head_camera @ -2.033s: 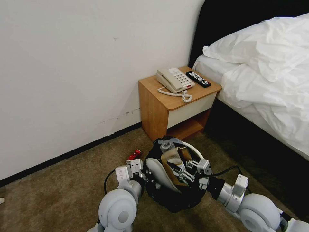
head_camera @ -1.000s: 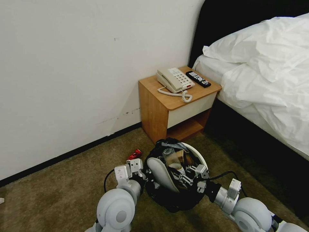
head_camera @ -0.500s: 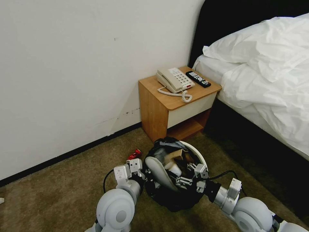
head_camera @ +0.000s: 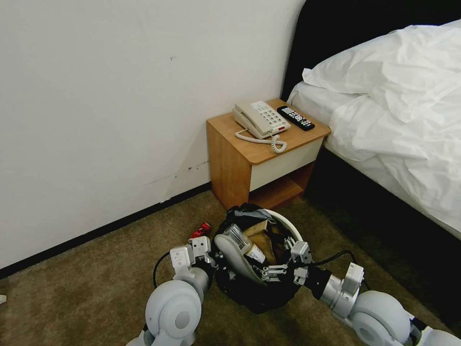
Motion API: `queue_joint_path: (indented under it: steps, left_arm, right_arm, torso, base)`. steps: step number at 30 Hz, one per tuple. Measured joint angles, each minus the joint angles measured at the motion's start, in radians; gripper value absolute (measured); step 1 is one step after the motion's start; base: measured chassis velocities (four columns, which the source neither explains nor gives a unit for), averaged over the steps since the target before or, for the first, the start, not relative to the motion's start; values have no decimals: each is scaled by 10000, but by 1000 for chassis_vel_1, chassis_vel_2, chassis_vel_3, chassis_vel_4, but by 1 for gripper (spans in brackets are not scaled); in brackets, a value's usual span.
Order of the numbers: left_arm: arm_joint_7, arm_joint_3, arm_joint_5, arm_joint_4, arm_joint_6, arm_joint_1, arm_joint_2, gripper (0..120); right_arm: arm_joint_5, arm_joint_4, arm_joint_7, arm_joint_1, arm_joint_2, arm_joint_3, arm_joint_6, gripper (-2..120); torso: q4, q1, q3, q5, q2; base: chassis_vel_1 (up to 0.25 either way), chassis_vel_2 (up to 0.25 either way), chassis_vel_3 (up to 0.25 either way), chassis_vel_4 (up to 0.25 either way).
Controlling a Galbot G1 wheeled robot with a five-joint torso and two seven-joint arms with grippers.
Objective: Pick up the trash bin, then pick up the garbage from the floor and place it into the trash bin.
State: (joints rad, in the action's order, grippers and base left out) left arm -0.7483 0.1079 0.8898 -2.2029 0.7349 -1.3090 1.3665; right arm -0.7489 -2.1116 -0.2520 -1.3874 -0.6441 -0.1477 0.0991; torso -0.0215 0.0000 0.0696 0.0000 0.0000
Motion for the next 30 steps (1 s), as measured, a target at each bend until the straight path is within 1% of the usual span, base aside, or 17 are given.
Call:
queue_joint_path:
  steps: [15, 23, 30]
  left_arm:
    - [1, 64, -158, 228, 5, 63, 206, 0]
    - [-4, 106, -290, 336, 5, 69, 406, 0]
    - [-5, 157, -302, 340, 5, 55, 399, 0]
  right_arm:
    - [-140, -397, -132, -39, 212, -182, 3, 99]
    - [-295, -781, -151, -126, 430, -402, 5, 99]
    - [-373, -1009, -163, -186, 552, -493, 5, 99]
  torso:
    - [0, 0, 0, 0, 0]
    - [0, 0, 0, 0, 0]
    - [0, 0, 0, 0, 1]
  base:
    - [0, 0, 0, 0]
    - [0, 0, 0, 0]
    - [0, 0, 0, 0]
